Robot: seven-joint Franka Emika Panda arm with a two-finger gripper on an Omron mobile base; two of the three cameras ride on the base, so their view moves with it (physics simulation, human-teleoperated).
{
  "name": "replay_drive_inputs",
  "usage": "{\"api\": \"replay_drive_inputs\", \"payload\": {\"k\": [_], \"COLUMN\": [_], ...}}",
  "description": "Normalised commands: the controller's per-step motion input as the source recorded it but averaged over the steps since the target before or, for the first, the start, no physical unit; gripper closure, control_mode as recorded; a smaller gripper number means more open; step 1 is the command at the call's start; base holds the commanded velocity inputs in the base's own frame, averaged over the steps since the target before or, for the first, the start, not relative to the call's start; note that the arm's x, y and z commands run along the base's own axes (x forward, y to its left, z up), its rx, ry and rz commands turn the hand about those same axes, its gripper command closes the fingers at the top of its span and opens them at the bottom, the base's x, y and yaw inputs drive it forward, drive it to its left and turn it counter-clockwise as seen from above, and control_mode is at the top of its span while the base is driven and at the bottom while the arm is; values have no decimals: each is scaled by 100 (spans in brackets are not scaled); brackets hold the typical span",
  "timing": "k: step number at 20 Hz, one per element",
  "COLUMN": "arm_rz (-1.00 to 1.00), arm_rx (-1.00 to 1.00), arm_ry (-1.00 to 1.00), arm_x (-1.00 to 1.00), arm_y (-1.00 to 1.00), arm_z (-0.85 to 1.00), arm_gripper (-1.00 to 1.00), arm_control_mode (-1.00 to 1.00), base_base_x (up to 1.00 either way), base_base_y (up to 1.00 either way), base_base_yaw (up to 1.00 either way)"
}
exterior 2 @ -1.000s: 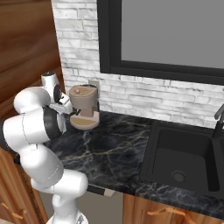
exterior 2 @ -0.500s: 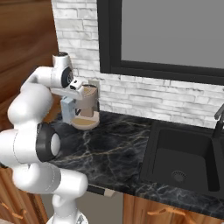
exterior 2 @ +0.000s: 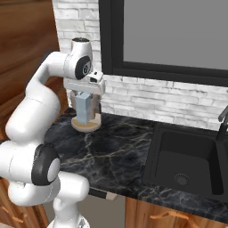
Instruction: Gather the eggs and milk located in the vicinity of the sink area and place them right next to the bowl.
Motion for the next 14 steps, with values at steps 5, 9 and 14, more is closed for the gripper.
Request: {"api": "replay_drive_inputs", "payload": {"k": [5, 9, 14], "arm_rz": [6, 1, 0], "arm_rx": [0, 0, 0], "arm_ry": [-1, -1, 0], "arm_x": [-61, -8, 0], "arm_y": [-38, -1, 0], "arm_z": [0, 0, 0], "arm_gripper": [100, 100, 100], "arm_control_mode": [-100, -100, -100], "base_base_x": [0, 0, 0], "base_base_y": [0, 0, 0], "base_base_yaw": [0, 0, 0]}}
